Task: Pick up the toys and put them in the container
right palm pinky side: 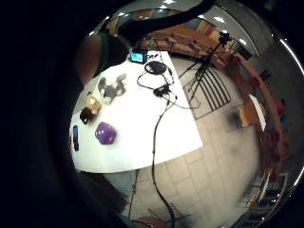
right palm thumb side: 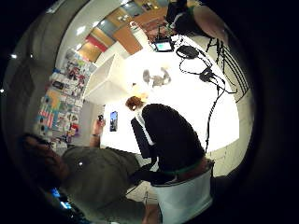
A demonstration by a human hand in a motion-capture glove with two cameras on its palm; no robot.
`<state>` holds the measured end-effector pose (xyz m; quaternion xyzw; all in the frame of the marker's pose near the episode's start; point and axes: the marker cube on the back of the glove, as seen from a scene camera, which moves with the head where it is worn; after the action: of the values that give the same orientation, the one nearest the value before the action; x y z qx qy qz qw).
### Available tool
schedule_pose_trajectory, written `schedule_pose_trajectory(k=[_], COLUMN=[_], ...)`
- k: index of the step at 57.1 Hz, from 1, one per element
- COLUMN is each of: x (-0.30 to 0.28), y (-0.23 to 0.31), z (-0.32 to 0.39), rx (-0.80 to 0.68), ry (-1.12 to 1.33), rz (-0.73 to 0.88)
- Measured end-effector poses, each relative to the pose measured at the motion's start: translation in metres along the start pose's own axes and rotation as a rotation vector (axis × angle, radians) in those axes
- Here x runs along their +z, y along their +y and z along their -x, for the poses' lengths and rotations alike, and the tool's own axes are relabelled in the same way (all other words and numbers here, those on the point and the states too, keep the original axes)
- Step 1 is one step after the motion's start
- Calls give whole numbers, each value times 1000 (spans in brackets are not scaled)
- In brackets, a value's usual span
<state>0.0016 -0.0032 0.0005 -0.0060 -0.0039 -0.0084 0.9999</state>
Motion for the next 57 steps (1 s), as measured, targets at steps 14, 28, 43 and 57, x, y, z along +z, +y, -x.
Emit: schedule_pose_trajectory(k=[14,28,43,57], x=[11,51,225,279], y=[-11,-6,32,30], z=[3,29,97,100], rx=[-4,-51,-132,-129], ry=[-13,-84,-80,83], rz=[24,14,254,-91])
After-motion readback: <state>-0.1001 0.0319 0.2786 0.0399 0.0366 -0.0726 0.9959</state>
